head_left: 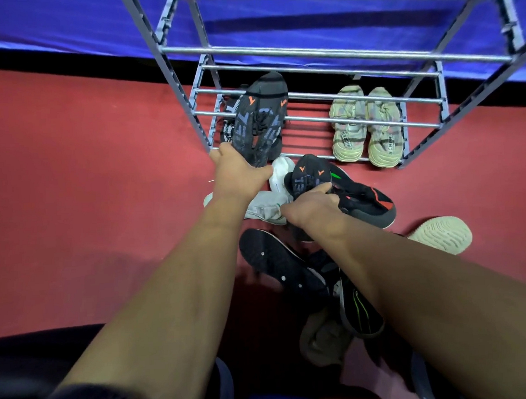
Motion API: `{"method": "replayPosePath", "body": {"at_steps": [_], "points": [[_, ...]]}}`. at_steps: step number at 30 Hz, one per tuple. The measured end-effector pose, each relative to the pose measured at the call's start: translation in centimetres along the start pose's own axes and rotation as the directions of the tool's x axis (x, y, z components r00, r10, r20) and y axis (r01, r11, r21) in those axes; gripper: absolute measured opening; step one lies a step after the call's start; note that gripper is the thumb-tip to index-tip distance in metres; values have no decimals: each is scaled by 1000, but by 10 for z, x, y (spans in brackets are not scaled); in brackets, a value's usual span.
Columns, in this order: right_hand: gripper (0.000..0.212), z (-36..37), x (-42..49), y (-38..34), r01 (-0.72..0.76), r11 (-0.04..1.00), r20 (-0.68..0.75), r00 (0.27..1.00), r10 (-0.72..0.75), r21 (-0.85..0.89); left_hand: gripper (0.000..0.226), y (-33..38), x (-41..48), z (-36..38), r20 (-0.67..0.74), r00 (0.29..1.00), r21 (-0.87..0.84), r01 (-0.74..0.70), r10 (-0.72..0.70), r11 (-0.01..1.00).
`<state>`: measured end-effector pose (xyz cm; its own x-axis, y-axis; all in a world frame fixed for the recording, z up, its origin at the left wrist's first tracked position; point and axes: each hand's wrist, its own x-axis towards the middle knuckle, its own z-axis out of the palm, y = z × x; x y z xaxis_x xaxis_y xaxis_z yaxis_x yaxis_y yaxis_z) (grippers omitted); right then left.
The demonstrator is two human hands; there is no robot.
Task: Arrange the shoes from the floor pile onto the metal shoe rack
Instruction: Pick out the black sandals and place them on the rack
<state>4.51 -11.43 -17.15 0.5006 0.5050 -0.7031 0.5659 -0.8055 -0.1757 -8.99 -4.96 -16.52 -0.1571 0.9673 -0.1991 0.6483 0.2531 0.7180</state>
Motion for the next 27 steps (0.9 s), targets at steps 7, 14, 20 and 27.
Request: {"method": "replayPosePath", "body": {"at_steps": [7,14,20,27], "points": [[49,-45,-20,7,180,932,-16,983,-184,313,50,11,-4,-18,-86,996,-46,28,-32,999],[42,-85,-64,-9,86,806,140,968,-206,586,58,33,-8,-55,-147,978,-155,122,-145,980],[37,-112,-76,-23,153,771,71,966,-249,618,55,40,-4,-75,-145,980,-233,99,-135,967],[30,-127,-89,-36,381,802,-112,921,-373,460,51,34,2,-75,-135,982,-287,90,-133,954]]}}
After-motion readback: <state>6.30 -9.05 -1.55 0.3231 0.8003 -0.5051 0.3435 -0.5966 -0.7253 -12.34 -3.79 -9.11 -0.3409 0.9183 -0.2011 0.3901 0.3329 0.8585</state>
